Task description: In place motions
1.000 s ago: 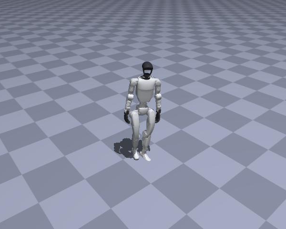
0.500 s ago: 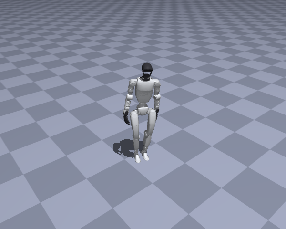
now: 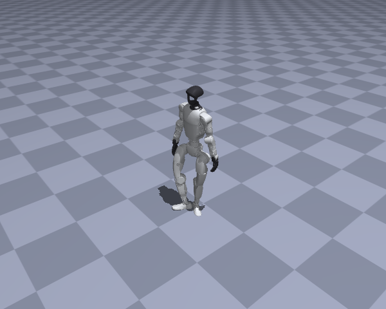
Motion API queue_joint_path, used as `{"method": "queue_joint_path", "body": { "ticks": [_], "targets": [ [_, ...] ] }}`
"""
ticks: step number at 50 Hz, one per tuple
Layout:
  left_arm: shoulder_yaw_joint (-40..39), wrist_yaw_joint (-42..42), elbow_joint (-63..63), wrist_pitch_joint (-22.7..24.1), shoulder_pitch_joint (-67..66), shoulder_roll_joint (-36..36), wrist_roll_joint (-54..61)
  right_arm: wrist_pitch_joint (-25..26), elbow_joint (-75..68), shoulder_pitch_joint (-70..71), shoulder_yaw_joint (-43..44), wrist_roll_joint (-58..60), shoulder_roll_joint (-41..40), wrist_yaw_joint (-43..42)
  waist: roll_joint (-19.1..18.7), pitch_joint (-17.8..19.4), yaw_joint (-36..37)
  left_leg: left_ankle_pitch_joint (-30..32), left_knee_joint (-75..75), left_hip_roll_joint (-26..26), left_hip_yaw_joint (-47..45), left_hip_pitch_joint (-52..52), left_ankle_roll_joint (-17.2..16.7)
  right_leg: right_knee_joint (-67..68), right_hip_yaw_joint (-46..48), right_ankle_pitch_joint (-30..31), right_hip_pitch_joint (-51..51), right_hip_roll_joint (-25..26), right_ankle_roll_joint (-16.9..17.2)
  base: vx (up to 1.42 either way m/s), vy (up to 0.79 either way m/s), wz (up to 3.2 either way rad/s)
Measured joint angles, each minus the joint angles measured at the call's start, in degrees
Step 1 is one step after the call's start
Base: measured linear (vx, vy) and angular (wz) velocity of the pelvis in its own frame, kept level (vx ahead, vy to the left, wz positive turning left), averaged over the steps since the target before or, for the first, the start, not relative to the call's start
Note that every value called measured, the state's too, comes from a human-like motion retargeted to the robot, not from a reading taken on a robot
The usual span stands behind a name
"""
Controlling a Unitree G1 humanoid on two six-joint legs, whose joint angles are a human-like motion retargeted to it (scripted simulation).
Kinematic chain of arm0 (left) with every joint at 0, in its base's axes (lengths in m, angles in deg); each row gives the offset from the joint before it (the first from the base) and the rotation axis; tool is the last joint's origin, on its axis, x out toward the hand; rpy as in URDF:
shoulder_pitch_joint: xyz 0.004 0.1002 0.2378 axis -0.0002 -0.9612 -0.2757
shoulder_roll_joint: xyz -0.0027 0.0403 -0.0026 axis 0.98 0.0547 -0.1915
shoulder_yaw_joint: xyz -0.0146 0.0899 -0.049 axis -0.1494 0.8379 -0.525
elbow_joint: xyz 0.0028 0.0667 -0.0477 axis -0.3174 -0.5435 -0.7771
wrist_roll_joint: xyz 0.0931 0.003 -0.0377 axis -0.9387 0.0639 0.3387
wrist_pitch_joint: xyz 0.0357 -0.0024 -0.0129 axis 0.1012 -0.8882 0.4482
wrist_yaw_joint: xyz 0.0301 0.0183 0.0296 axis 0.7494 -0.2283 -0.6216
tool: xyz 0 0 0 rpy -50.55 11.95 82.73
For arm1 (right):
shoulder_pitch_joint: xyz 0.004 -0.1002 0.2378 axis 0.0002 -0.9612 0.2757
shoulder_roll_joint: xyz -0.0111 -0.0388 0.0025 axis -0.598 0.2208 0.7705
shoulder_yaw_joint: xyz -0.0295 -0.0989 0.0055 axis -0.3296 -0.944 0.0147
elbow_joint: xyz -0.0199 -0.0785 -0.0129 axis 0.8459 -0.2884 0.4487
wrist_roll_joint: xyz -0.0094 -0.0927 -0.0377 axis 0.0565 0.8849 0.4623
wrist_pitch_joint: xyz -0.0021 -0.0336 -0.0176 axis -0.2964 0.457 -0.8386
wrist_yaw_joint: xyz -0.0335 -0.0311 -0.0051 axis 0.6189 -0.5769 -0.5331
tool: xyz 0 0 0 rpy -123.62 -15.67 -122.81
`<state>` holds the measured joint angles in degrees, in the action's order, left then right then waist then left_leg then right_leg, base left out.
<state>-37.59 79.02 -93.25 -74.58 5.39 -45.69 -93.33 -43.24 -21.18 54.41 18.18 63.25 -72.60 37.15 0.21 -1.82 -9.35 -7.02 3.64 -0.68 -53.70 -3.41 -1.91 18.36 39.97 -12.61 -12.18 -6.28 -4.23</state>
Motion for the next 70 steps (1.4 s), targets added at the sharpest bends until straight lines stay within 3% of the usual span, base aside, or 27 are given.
{"method": "queue_joint_path", "body": {
  "ticks": [5, 10, 13, 17, 19, 20, 22, 25, 29, 31, 34, 36, 45, 54, 57, 60, 63, 67, 70],
  "targets": [
    [1.41, 0.47, 2.76, -0.08, 0.9, 0.73, 0.07, 0.04, -0.01, -0.55, 2.79, -2.52, 1.04, -0.72, -3.37, -0.67, -6.88, -0.62, -1.67, -2.81, -3.43, -1.4, -1.65, -4.85, -6.37, 1.48, 0.09, 5.73, -1.22, -0.46, 0.08, -0.95],
    [2.72, 0.5, 7.3, -0.04, 3.27, 0.48, -0.16, 1.12, -3.09, -2.29, 5.27, -5.18, 1.97, -2.84, -3.95, -2.33, -8.22, 0.87, -6.26, -4.82, -7.65, -3.26, -1.83, -5.41, -10.67, 1.22, 0.02, 6.98, -1.2, -0.29, 0.08, -1.05],
    [3.59, 1.09, 10.55, 0.56, 5.32, -0.61, 2.39, 3.57, -6.12, -2.64, 6.54, -6.6, 2.01, -4.16, -0.09, -2.49, -7.68, 4.96, -14.12, -5.54, -7.92, -4.09, 1.84, -4.39, -14.72, 0.63, 0.69, 3.67, -0.97, -0.29, 0.05, -0.96],
    [3.94, 2.41, 13.41, 1.27, 7.96, -2.88, 6.12, 5.91, -7.81, -3.28, 6.89, -4.81, 1.91, -3.44, 4.77, -3.04, -7.41, 4.33, -35.06, -9.29, 2.05, 2.69, 11.49, -4.22, -19.68, 0.41, 1.75, -1.1, -0.56, -0.21, 0.06, -0.82],
    [3.96, 3.41, 14.44, 1.54, 8.78, -4.64, 7.25, 6.0, -7.39, -3.64, 6.27, -2.75, 1.98, -2.44, 3.94, -2.82, -7.62, 2.15, -40.77, -9.93, 11.02, 7.2, 9.57, -5.05, -20.61, 1.09, 2.17, -0.16, -0.94, -0.14, 0.09, -0.84],
    [3.83, 4.04, 15.05, 1.83, 9.2, -5.96, 7.86, 6.0, -6.94, -3.8, 5.79, -1.4, 1.97, -2.06, 3.3, -2.35, -7.09, 0.94, -42.57, -8.42, 18.06, 10.24, 7.91, -5.74, -21.78, 1.79, 2.55, 0.8, -1.22, -0.19, 0.14, -1.45],
    [3.61, 4.78, 15.74, 2.55, 9.51, -8.21, 9.12, 5.7, -5.99, -3.71, 4.97, 0.47, 1.91, -2.82, 3.14, -1.39, -5.67, -1.4, -42.0, -5.13, 23.24, 12.1, 6.71, -6.62, -24.28, 3.03, 3.28, 1.34, -1.56, -0.23, 0.14, -1.61],
    [3.87, 6.29, 16.58, 3.77, 8.92, -10.7, 9.6, 4.99, -4.58, -3.28, 3.42, 2.41, 1.84, -3.8, 3.05, -0.43, -3.32, -5.13, -37.18, -2.34, 24.07, 12.26, 6.84, -7.65, -28.66, 4.63, 4.06, 1.83, -2.01, -0.14, 0.14, -1.81],
    [5.22, 3.84, 15.77, 5.21, 7.5, -11.86, 7.93, 5.24, -2.33, -2.58, 2.53, 3.78, 1.19, -2.33, -0.52, 0.5, -1.97, -6.04, -26.39, 0.67, 29.53, 13.24, 4.42, -8.85, -32.06, 6.01, 4.94, 5.57, -2.19, -0.09, 0.08, -1.43],
    [5.88, 1.72, 14.43, 5.45, 7.02, -11.78, 7.44, 5.19, -1.14, -2.39, 2.41, 3.29, 0.62, -1.78, -2.87, 1.12, -2.26, -4.99, -20.27, 0.4, 29.69, 12.95, 3.27, -9.03, -32.95, 6.14, 5.52, 8.13, -2.22, -0.08, 0.0, -0.88],
    [6.5, 0.74, 12.4, 5.14, 6.56, -11.16, 6.77, 4.73, 0.23, -2.44, 2.38, 1.53, -0.17, -1.38, -5.03, 1.46, -3.96, 1.21, -15.0, -0.44, 26.78, 12.58, 6.56, -9.11, -33.21, 5.83, 6.44, 10.07, -1.95, 0.02, -0.02, -0.26],
    [6.31, 1.14, 11.3, 4.66, 6.65, -10.46, 6.16, 4.28, 0.87, -2.49, 2.61, 0.3, -0.72, -1.28, -6.32, 1.18, -6.25, 1.47, -15.06, -1.96, 26.57, 12.18, 4.75, -9.08, -31.94, 5.5, 6.38, 10.82, -1.8, 0.04, -0.04, 0.44],
    [4.84, 1.8, 10.96, 3.59, 5.03, -8.78, 5.19, 2.91, -0.1, -4.01, 4.01, -3.95, -0.21, -1.58, -5.12, -0.57, -4.1, 0.74, -13.64, -0.27, 26.09, 9.88, 4.12, -10.03, -32.12, 4.8, 9.29, 10.13, -1.47, 0.2, -0.08, 0.12],
    [2.26, 3.0, 10.22, 3.16, 2.66, -8.16, 3.66, 4.03, -3.17, -2.71, 3.52, -3.54, 0.66, -3.15, -7.91, -2.28, -5.08, 2.66, -11.32, -0.71, 35.96, 13.17, 2.46, 0.44, -28.86, 2.14, 4.57, 11.36, 0.99, 0.18, -0.17, 0.83],
    [2.44, 2.27, 9.18, 2.72, 2.56, -7.32, 2.46, 4.03, -3.63, -2.96, 3.31, -4.8, -0.02, -3.19, -7.61, -1.05, -6.54, 4.78, -11.3, -0.19, 42.75, 14.14, 2.22, 3.62, -36.89, 4.35, 3.02, 13.43, 0.99, 0.1, -0.29, 2.02],
    [2.25, 1.52, 8.29, 2.48, 2.19, -6.9, 2.79, 4.03, -3.75, -3.21, 3.05, -4.19, -0.59, -3.0, -6.82, 0.01, -7.49, 7.09, -11.18, 1.6, 49.66, 14.93, 2.08, 3.62, -54.56, 5.13, 3.58, 18.78, 3.65, 0.07, -0.25, 2.12],
    [1.69, 1.92, 7.84, 2.22, 2.08, -6.65, 3.18, 3.62, -3.31, -3.57, 2.75, -2.59, -0.65, -2.52, -6.5, 0.25, -7.97, 9.64, -11.36, 3.86, 56.92, 16.92, 1.44, 1.3, -62.04, 3.59, 5.14, 19.86, 6.5, 0.08, -0.25, 2.24],
    [1.96, 2.99, 8.71, 1.95, 3.04, -6.23, 3.13, 3.37, -3.24, -3.49, 2.59, -1.43, 0.26, -2.14, -4.59, 1.66, -4.73, 12.98, -10.62, 7.72, 62.38, 17.91, 0.66, -4.1, -48.29, 3.72, 6.95, 13.6, 3.31, 0.06, -0.21, 2.07],
    [3.2, 3.46, 9.82, 2.27, 3.94, -6.19, 3.19, 4.01, -3.87, -2.96, 3.19, -0.58, 1.54, -1.49, -3.47, 2.8, -0.66, 15.08, -9.96, 10.07, 65.01, 19.15, -0.4, -5.74, -43.13, 3.1, 8.08, 12.59, 2.9, 0.07, -0.1, 2.04]
  ]
}}
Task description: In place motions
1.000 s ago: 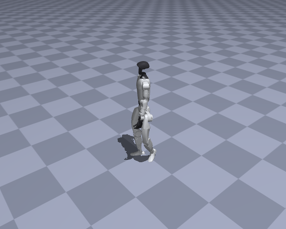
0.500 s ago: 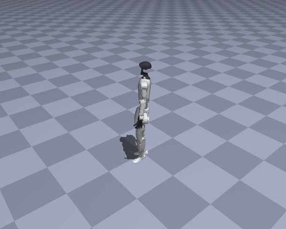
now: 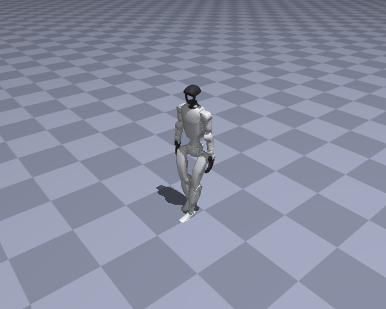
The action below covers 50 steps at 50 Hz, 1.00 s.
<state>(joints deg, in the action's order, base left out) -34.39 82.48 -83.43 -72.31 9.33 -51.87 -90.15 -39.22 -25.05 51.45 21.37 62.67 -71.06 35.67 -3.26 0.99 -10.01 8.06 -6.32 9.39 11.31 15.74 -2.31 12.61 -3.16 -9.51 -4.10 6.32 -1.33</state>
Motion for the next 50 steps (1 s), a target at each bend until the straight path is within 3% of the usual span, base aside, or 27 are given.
{"method": "queue_joint_path", "body": {
  "ticks": [2, 5, 7, 13, 15, 17, 21, 22, 23, 25, 27, 29, 37, 42, 45, 47, 50],
  "targets": [
    [0.52, -0.24, 0.17, 0.3, 0.23, -0.02, 0.27, 0.35, -0.14, -0.09, 0.16, 1.05, 1.13, 0.42, 0.07, 0.32, 1.58, 0.65, 0.95, 0.55, 0.83, 0.79, -0.54, -1.16, 6.02, -0.23, 0.52, -2.04, 0.53, 0.22, -0.09, 2.47],
    [0.69, -0.35, -0.34, 0.19, 0.3, -0.11, 0.4, 0.81, -0.14, -0.51, 0.52, 2.95, 2.71, -0.41, 0.52, -0.01, 1.41, -1.33, 2.08, 0.6, -3.4, 2.5, 1.92, -2.22, 14.23, -1.6, 1.24, -3.72, 0.75, 0.27, -0.08, 2.96],
    [0.39, -0.66, -0.8, -0.01, 0.15, -0.1, 0.55, 1.17, -0.18, -0.9, 0.84, 3.55, 3.47, -1.59, 0.88, -0.65, 0.99, -4.79, 2.26, -1.71, -13.03, 3.1, 3.42, -2.87, 19.36, -2.43, 1.63, -5.07, 1.29, 0.28, -0.07, 3.06],
    [-1.63, -2.31, -2.62, -0.44, -0.7, 0.7, 0.43, 2.35, -0.94, -2.36, 2.93, 1.65, 4.38, -3.67, 3.75, -3.71, -2.09, -14.01, 0.46, -10.98, -57.44, -1.04, 3.86, -4.54, 37.61, -4.73, 3.1, -10.19, 4.24, 0.3, -0.12, 3.43],
    [-2.93, -3.19, -3.09, -0.53, -1.28, 0.81, 0.98, 2.38, -0.95, -2.73, 3.77, 0.97, 4.04, -3.43, 5.65, -4.99, -2.24, -14.7, -0.85, -12.16, -68.01, -3.67, 4.15, -5.45, 42.46, -4.85, 3.81, -12.07, 5.25, 0.33, -0.18, 2.84],
    [-4.81, -4.21, -4.07, -0.58, -1.75, 0.97, 2.58, 2.4, -0.44, -2.86, 4.51, 0.79, 3.3, -2.95, 7.39, -6.4, -2.49, -15.25, -2.61, -12.65, -71.5, -5.14, 5.2, -6.26, 46.53, -4.92, 4.38, -13.53, 6.35, 0.43, -0.2, 2.7],
    [-8.72, -5.71, -7.13, -0.43, -2.55, 1.02, 7.56, 1.96, 1.9, -2.55, 4.77, 1.23, 1.77, -2.29, 8.41, -9.16, -3.69, -13.84, -3.9, -13.16, -70.96, -6.6, 6.86, -7.22, 53.36, -4.97, 4.8, -14.0, 8.41, 0.46, -0.2, 2.22],
    [-9.58, -5.91, -7.85, -0.45, -2.81, 0.95, 8.67, 1.75, 2.52, -2.35, 4.5, 1.3, 1.5, -2.12, 8.12, -9.6, -3.57, -12.04, -2.84, -13.23, -70.84, -7.46, 5.87, -7.32, 54.6, -5.01, 4.97, -13.5, 8.8, 0.43, -0.16, 1.38],
    [-10.43, -6.05, -8.53, -0.52, -3.07, 0.88, 9.5, 1.54, 3.09, -2.06, 4.13, 1.34, 1.28, -1.88, 7.3, -9.77, -2.96, -9.21, -0.97, -13.57, -70.47, -8.54, 2.28, -7.31, 55.58, -5.19, 5.24, -12.24, 9.02, 0.39, -0.13, 0.99],
    [-12.26, -6.45, -9.47, -0.52, -3.89, 0.28, 10.25, 1.29, 3.97, -1.31, 3.31, 1.52, 1.05, -1.26, 6.41, -10.53, -1.38, -7.55, 4.19, -12.28, -75.57, -11.45, -0.05, -6.87, 56.62, -5.27, 5.47, -11.13, 9.53, 0.42, -0.11, 0.59],
    [-13.77, -6.4, -10.02, -0.5, -4.49, -0.5, 10.45, 1.51, 4.75, 0.02, 2.41, 1.68, 0.42, -0.67, 6.72, -11.18, -0.76, -7.06, 6.99, -8.86, -67.42, -8.36, 2.42, -6.67, 57.49, -4.64, 5.76, -12.0, 10.02, 0.44, -0.14, 0.62],
    [-14.61, -6.58, -9.98, -0.44, -4.51, -0.96, 10.61, 1.46, 5.9, 1.31, 1.65, 0.77, -0.94, -0.83, 6.9, -10.76, -0.35, -6.08, 8.22, -8.19, -69.58, -9.03, 2.31, -7.02, 58.5, -4.35, 6.4, -11.65, 10.2, 0.21, -0.16, 0.59],
    [-13.49, -6.37, -7.4, 0.27, -3.45, -1.44, 8.64, -0.65, 12.68, 3.7, -1.36, -0.65, -4.21, 3.89, 9.41, -8.59, 6.01, -8.83, 7.44, -5.85, -62.25, -8.7, 3.2, -4.78, 62.07, -2.05, 9.06, -13.73, 11.32, 0.33, -0.2, 0.35],
    [-10.91, -5.38, -7.21, 0.04, -1.94, -1.44, 8.5, -2.26, 15.68, 3.09, -3.41, 4.05, -3.29, 3.04, 5.56, -7.52, 5.28, -10.53, 7.61, -7.65, -56.68, -9.61, 4.02, 4.23, 62.56, 6.75, 10.83, -14.66, 10.41, 0.38, -0.16, 0.85],
    [-8.66, -4.84, -6.48, 0.11, -1.1, -1.38, 7.31, -2.78, 15.36, 2.27, -3.95, 6.43, -2.29, 2.09, 0.04, -7.17, 1.79, -10.33, 8.07, -11.59, -52.03, -9.53, 4.02, 20.61, 54.97, 11.38, 5.94, -17.73, 4.91, 0.4, -0.21, 1.63],
    [-6.57, -3.95, -5.57, 0.1, -0.62, -0.88, 5.99, -2.74, 13.79, 1.83, -4.15, 6.95, -1.58, 1.52, -1.93, -7.08, -0.47, -9.43, 8.61, -12.49, -49.42, -8.87, 4.34, 27.24, 43.92, 9.01, 0.53, -16.14, 7.69, 0.3, -0.27, 1.71],
    [-3.88, -2.79, -4.22, -0.12, 0.77, 0.39, 2.65, -1.71, 9.61, 1.57, -3.13, 6.7, -1.63, 0.01, -4.11, -6.76, -3.9, -7.96, 8.93, -13.83, -46.71, -7.61, 4.38, 29.95, 29.05, 3.88, -6.46, -7.08, 12.24, 0.11, -0.29, 1.86]
  ]
}}
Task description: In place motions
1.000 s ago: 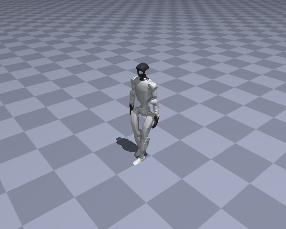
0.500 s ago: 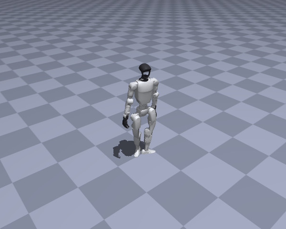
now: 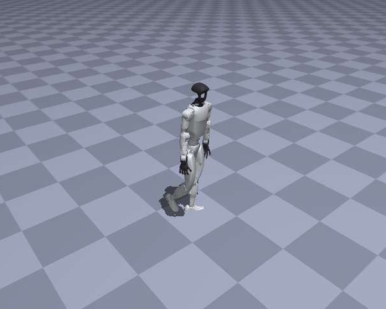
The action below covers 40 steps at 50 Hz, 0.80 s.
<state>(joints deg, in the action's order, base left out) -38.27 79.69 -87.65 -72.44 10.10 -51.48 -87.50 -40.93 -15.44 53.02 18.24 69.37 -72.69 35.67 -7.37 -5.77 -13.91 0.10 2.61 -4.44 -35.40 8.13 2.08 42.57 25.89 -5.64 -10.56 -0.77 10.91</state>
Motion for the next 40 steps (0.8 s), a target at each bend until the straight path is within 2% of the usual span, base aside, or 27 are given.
{"method": "queue_joint_path", "body": {
  "ticks": [4, 7, 9, 11, 12, 13, 14, 15, 17, 18, 20, 25, 28, 32, 37, 40],
  "targets": [
    [3.98, -0.12, 1.57, 0.31, 2.67, 1.95, -2.2, 1.65, -6.46, -1.04, 2.0, -3.97, -0.21, -0.63, -0.45, 1.81, -2.61, 1.25, -1.34, -0.5, 7.62, 1.71, 0.39, -4.57, -1.89, -3.6, -1.77, 3.31, -1.7, 0.09, -0.36, 1.89],
    [5.94, 0.86, 2.88, 0.35, 4.05, 2.85, -3.22, 2.4, -10.07, -2.54, 3.21, -6.11, -0.61, -0.74, 1.63, 2.71, -3.15, 1.94, -1.8, 1.55, 12.68, 1.57, 0.53, -12.01, -8.47, -6.61, -3.21, 6.51, -1.83, 0.14, -0.39, 1.72],
    [6.38, 1.28, 3.81, 0.57, 4.15, 2.97, -3.28, 2.73, -11.68, -3.42, 3.65, -6.54, -1.0, -1.71, 3.81, 3.05, -3.47, 2.26, -1.66, 3.99, 15.41, 0.68, 0.72, -18.94, -12.36, -8.36, -3.28, 6.96, -3.09, 0.11, -0.28, 1.58],
    [6.32, 1.3, 4.17, 0.87, 3.72, 2.71, -2.88, 2.91, -12.44, -4.22, 3.67, -6.34, -1.23, -2.38, 6.21, 3.48, -3.56, 2.25, -1.63, 6.71, 17.53, -0.81, 0.89, -26.76, -14.29, -9.02, -2.32, 5.86, -5.35, 0.12, -0.25, 1.32],
    [6.11, 1.16, 4.02, 0.97, 3.39, 2.51, -2.59, 2.94, -12.48, -4.6, 3.53, -6.01, -1.32, -2.45, 7.36, 3.76, -3.52, 2.14, -1.67, 7.94, 18.42, -1.72, 0.93, -30.28, -14.94, -8.59, -1.61, 5.51, -7.35, 0.13, -0.2, 1.05],
    [5.77, 0.91, 3.54, 0.99, 3.04, 2.38, -2.25, 2.92, -12.31, -4.92, 3.31, -5.45, -1.45, -2.29, 8.41, 4.08, -3.39, 2.02, -1.67, 8.91, 19.17, -2.77, 0.91, -32.87, -16.01, -7.23, -0.78, 5.96, -10.86, 0.1, -0.15, 0.32],
    [5.11, 0.68, 2.58, 0.95, 2.94, 2.47, -2.08, 2.98, -11.85, -4.98, 2.96, -4.68, -1.6, -1.78, 9.52, 3.79, -1.4, 1.74, -1.55, 9.47, 17.92, -3.24, 0.75, -33.12, -16.22, -7.37, 0.0, 5.05, -10.59, 0.06, -0.13, -0.68],
    [4.3, 0.46, 1.39, 0.88, 2.98, 2.67, -1.99, 3.09, -11.26, -4.91, 2.56, -3.8, -1.75, -1.1, 10.66, 3.21, 1.52, 1.4, -1.38, 9.82, 15.68, -3.42, 0.51, -32.2, -15.99, -8.26, 0.75, 3.47, -8.42, 0.02, -0.13, -0.23],
    [3.91, -0.77, -1.37, 0.88, 2.54, 2.15, -2.15, 3.22, -9.28, -5.04, 2.98, -2.08, -1.96, -0.08, 10.36, 3.23, -0.11, 1.5, -1.95, 10.29, 19.69, -3.35, 0.5, -32.83, -8.77, -8.79, 1.28, 2.79, -8.92, 0.0, -0.08, 0.82],
    [3.81, -1.98, -2.87, 1.06, 2.37, 1.79, -1.75, 3.1, -8.02, -4.87, 2.99, -1.35, -1.95, 0.15, 10.51, 3.42, 1.06, 1.23, -2.02, 10.23, 19.4, -3.75, 0.34, -32.79, -11.0, -9.08, 1.56, 3.34, -8.42, -0.04, -0.06, 0.31],
    [4.16, -4.44, -5.78, 2.0, 1.84, 1.61, -0.53, 2.45, -5.29, -4.39, 2.74, -0.28, -1.99, 0.26, 10.25, 3.67, 2.11, 0.64, -2.5, 9.58, 19.36, -4.23, 0.03, -33.29, -9.71, -8.82, 2.4, 2.71, -8.2, -0.08, -0.06, -0.03],
    [4.7, -6.13, -8.75, 1.94, -0.83, 1.71, -4.98, 1.21, -0.51, -2.24, 2.05, -0.52, -2.2, 0.02, 10.13, 2.22, -1.31, -1.94, -6.87, 9.72, 21.62, -3.17, -0.49, -34.67, -9.87, -9.08, 3.07, 3.24, -8.47, -0.07, 0.01, 0.37],
    [5.21, -7.09, -8.74, 2.21, -1.59, 1.75, -6.92, 0.44, 1.24, -1.36, 2.31, -2.72, -2.52, 1.08, 11.7, 1.69, 0.51, -2.96, -11.35, 10.19, 19.33, -2.34, -0.69, -34.35, -11.73, -8.83, 2.86, 1.79, -8.36, -0.09, 0.06, -0.53],
    [4.86, -6.53, -8.67, 1.9, -1.69, 1.34, -5.83, 0.5, 3.26, -0.87, 1.98, -3.75, -2.95, 3.1, 13.2, 1.08, 2.57, -1.44, -17.94, 10.67, 18.59, -0.5, -0.64, -33.5, -15.46, -7.89, 2.16, 0.37, -8.19, -0.05, 0.07, -0.94],
    [3.85, -5.71, -7.98, 1.5, -0.73, 0.62, -2.54, -0.32, 4.48, -0.98, 0.38, -2.27, -3.08, 4.09, 13.43, 1.01, 2.15, 1.3, -22.44, 13.61, 31.88, 1.5, -0.02, -33.13, -20.71, -5.82, 1.83, 0.0, -7.86, -0.13, 0.13, -1.22],
    [4.11, -5.22, -6.65, 1.53, -0.48, 0.53, -2.23, -0.74, 4.32, -1.64, -0.18, -0.74, -2.71, 5.1, 13.26, 0.93, 3.76, 1.02, -21.88, 15.81, 41.94, 1.06, -0.95, -32.72, -25.84, -3.99, 1.15, 0.98, -7.84, -0.08, 0.13, -2.13]
  ]
}}
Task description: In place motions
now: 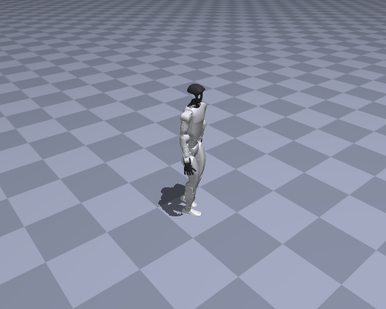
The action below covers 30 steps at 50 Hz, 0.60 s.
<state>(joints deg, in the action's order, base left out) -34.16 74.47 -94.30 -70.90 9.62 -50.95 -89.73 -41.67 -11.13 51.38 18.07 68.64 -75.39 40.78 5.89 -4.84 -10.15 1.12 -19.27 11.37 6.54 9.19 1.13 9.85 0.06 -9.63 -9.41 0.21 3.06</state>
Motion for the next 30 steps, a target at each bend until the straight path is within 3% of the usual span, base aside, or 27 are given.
{"method": "queue_joint_path", "body": {
  "ticks": [4, 9, 15, 18, 20, 25, 30],
  "targets": [
    [0.45, 0.96, 1.76, 0.22, 0.11, 0.56, -0.15, 0.34, -1.04, -0.42, 0.2, 1.55, 0.8, 0.17, -1.96, -0.2, 1.25, -2.33, 3.62, -1.53, 2.22, -1.83, -1.76, 1.15, -7.73, 2.74, -2.2, 3.89, 0.02, -0.16, 0.13, -2.47],
    [0.77, 2.41, 2.56, 0.03, 1.06, 2.77, -0.38, 1.03, -1.77, 0.14, 1.78, -0.71, 1.86, -0.8, -5.98, 0.06, -5.98, -7.35, 10.96, -6.18, -8.12, -3.97, 1.66, 1.64, -12.34, 6.67, -5.96, 9.05, -0.72, -0.33, 0.15, -1.6],
    [0.95, 3.09, 2.34, -0.98, 2.17, 7.81, -1.82, 1.76, -3.92, 1.8, 3.67, -8.22, 2.59, -2.63, -7.88, 2.34, -12.1, -8.85, 15.39, -9.41, -21.53, -5.07, 1.27, 0.69, -13.16, 7.8, -9.99, 11.73, -4.12, -0.5, 0.32, -2.15],
    [1.12, 2.16, 2.57, -1.21, 1.25, 9.58, -2.78, 2.19, -7.19, 2.11, 5.56, -11.37, 3.4, -4.38, -8.16, 3.26, -10.51, -9.82, 17.01, -10.99, -30.96, -6.84, 0.82, 1.38, 2.67, 3.34, -10.57, 7.76, -8.97, -0.42, 0.4, -2.94],
    [0.19, 1.75, 2.6, -1.29, 0.06, 10.02, -2.99, 2.56, -9.46, 2.18, 6.25, -11.79, 4.3, -4.81, -8.51, 2.89, -8.82, -10.57, 18.55, -11.68, -38.35, -8.15, 0.18, 2.17, 15.32, -0.31, -10.01, 4.43, -10.47, -0.29, 0.35, -3.4],
    [-3.42, 1.85, 1.52, -1.65, -3.08, 8.65, -1.55, 3.49, -13.6, 2.31, 7.59, -8.88, 6.61, -6.49, -10.48, 1.76, -5.33, -12.71, 22.09, -12.33, -56.0, -11.78, -2.51, 6.56, 41.46, -8.58, -6.5, -1.23, -9.74, -0.35, 0.36, -3.42],
    [-4.69, 0.92, 0.06, -2.11, -4.24, 5.63, -1.14, 4.73, -16.65, 1.53, 9.74, -10.95, 7.5, -9.22, -13.55, -0.6, -5.49, -14.87, 21.68, -13.59, -64.65, -12.17, -4.96, 6.24, 53.47, -9.36, -4.25, -1.46, -7.09, -0.3, 0.22, -2.62]
  ]
}}
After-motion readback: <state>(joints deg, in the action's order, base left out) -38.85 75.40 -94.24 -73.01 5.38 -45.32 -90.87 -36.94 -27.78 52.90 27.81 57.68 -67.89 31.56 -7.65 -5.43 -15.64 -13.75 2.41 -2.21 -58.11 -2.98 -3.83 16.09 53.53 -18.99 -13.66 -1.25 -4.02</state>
